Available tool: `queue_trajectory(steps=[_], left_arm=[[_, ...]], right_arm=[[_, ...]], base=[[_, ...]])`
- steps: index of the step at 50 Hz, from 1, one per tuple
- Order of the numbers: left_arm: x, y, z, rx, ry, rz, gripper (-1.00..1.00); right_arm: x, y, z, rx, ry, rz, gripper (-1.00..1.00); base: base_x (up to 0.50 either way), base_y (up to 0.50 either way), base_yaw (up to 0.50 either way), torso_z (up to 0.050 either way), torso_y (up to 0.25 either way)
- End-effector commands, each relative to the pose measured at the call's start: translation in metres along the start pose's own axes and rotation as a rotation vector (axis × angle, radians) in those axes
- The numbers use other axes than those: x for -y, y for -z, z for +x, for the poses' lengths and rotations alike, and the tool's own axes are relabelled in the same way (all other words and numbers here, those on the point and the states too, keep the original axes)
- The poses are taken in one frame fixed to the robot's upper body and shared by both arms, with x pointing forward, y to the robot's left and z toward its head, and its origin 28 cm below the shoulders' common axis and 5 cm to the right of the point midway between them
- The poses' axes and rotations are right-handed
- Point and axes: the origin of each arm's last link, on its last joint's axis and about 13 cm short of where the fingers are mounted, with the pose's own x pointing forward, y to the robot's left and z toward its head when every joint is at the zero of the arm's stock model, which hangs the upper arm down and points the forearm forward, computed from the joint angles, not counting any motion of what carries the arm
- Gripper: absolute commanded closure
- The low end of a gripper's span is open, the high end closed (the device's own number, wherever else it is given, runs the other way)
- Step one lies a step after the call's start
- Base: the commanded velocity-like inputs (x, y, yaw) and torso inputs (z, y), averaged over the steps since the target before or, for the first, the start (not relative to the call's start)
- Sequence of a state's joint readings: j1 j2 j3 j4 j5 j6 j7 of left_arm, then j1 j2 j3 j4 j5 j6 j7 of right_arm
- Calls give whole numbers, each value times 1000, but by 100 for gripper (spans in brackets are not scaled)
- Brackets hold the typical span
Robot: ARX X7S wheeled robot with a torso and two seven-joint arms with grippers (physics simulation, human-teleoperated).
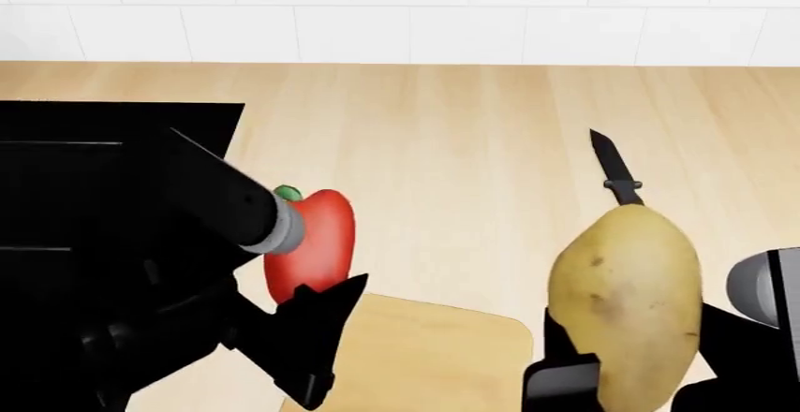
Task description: Pick the vegetables from the sink and place them on the cutting board.
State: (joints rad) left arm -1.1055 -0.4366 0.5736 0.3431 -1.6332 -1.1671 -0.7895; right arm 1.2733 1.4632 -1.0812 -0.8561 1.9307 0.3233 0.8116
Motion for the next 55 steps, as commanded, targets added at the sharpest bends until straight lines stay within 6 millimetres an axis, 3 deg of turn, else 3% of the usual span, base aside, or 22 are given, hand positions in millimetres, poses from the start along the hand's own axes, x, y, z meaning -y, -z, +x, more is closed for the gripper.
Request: queue_trajectory(steps=[1,23,55], left_arm=[[9,2,16,15,48,-19,100],[9,3,50,-41,5,-27,100],[12,26,57,-123,21,-38,100]], right_arm=[[-2,-4,5,47,-43,-27,100],[-1,-4,4,53,-43,-20,100],[0,1,8,41,-52,0,100]], base=[[0,0,0,0,0],[0,0,0,0,1],[0,0,0,0,0]])
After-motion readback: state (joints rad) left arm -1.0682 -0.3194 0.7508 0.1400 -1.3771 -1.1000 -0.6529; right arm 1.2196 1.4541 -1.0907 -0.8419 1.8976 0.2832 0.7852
